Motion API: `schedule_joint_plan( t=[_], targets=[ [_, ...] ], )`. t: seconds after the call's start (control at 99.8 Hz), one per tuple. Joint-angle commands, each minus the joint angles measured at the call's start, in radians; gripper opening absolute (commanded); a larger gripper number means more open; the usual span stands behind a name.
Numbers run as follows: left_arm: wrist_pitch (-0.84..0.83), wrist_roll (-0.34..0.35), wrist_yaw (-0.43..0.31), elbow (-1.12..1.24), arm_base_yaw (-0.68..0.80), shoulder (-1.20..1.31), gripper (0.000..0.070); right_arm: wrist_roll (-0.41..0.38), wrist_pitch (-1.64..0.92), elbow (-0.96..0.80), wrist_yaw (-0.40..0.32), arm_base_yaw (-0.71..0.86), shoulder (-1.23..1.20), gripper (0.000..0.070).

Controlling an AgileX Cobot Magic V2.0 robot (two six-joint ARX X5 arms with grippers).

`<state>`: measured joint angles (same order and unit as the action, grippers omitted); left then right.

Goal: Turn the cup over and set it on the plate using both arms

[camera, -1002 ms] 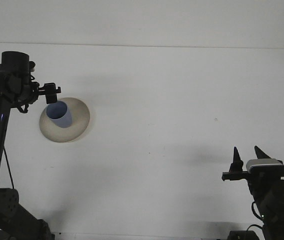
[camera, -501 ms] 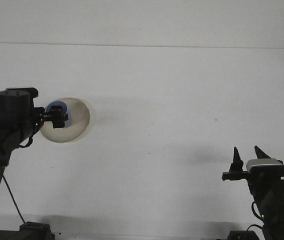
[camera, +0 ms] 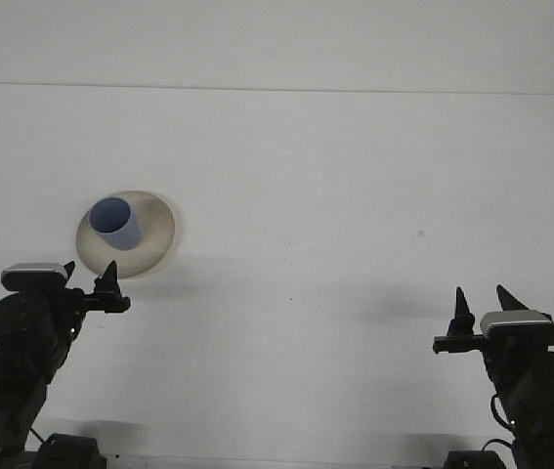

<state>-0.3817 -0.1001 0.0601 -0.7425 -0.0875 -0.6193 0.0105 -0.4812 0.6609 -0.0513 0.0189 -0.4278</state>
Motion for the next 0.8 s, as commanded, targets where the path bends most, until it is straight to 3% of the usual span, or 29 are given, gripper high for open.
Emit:
schedule_joint_plan(
  t=[0.0,0.07,0.491,0.571,0.732,0.762,0.792],
  targets=[
    [0.035,0.027,0.0,0.031,-0.002,0.043,0.0475,-0.008,0.009,0.01,0.0,0.002,-0.005,0.0415],
    [0.045,0.056,-0.001,0.064,-0.002,0.088,0.0474,-0.008,0.009,0.01,0.0,0.002,-0.005,0.0415],
    [0.058,0.061,0.0,0.08,-0.002,0.136,0.0441,-0.008,0.01,0.01,0.0,0.002,-0.005,0.0412],
    [0.053,0.061,0.0,0.08,-0.002,0.136,0.0316,-0.008,0.009,0.01,0.0,0.001,-0.005,0.0342],
    [0.043,0.061,0.0,0.08,-0.002,0.136,0.0012,-0.008,0.009,0.01,0.0,0.002,-0.005,0.0043],
    [0.043,0.061,0.0,0.08,-0.002,0.136,0.0003,-0.008,0.009,0.01,0.0,0.002,-0.005,0.0],
    [0.043,0.061,-0.001,0.08,-0.002,0.136,0.0006,-0.008,0.01,0.01,0.0,0.002,-0.005,0.0]
  ],
)
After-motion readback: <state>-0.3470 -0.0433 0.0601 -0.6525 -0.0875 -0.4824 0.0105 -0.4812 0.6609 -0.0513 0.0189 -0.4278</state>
